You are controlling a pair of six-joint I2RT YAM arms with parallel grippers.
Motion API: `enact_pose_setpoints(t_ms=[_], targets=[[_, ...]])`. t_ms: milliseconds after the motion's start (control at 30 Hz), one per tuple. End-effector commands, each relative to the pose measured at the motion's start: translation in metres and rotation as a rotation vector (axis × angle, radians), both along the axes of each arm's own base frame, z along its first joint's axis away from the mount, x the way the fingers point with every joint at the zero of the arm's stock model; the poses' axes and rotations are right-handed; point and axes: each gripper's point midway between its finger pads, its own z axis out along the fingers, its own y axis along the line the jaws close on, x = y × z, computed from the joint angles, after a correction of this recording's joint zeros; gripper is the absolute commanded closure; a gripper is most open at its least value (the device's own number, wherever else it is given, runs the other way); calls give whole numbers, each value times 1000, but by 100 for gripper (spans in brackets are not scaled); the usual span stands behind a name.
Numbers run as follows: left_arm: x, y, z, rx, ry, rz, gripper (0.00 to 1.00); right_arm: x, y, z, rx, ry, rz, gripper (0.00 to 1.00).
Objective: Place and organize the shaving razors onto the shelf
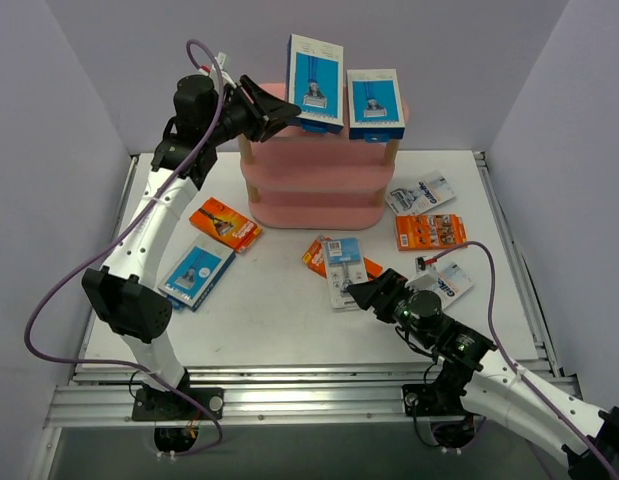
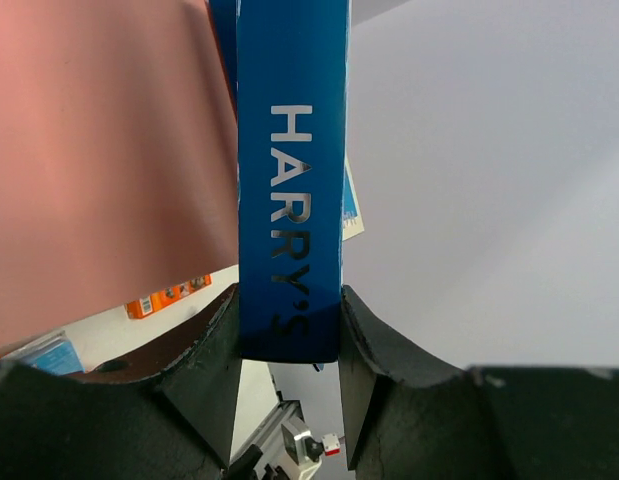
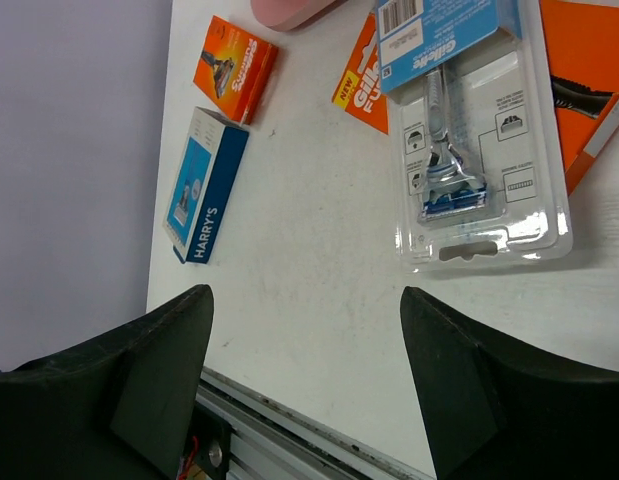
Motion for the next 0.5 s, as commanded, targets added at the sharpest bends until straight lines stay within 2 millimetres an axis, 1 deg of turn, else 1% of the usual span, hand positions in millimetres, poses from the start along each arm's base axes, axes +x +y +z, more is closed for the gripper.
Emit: enact_pose_setpoints(t_ms=[0, 133, 233, 333, 467], targets=[[-8, 1, 55, -83, -139, -39, 98, 4, 3, 4, 24, 2, 52, 29], [1, 0, 47, -91, -110, -40, 98, 11, 0, -1, 30, 20, 65, 29], [6, -3, 37, -105, -72, -50, 98, 17, -2, 0, 30, 15, 63, 29], [7, -7, 30, -121, -40, -65, 98, 20, -3, 3, 35, 6, 63, 29], [11, -7, 21, -118, -6, -58, 98, 22, -5, 1, 31, 7, 62, 29]])
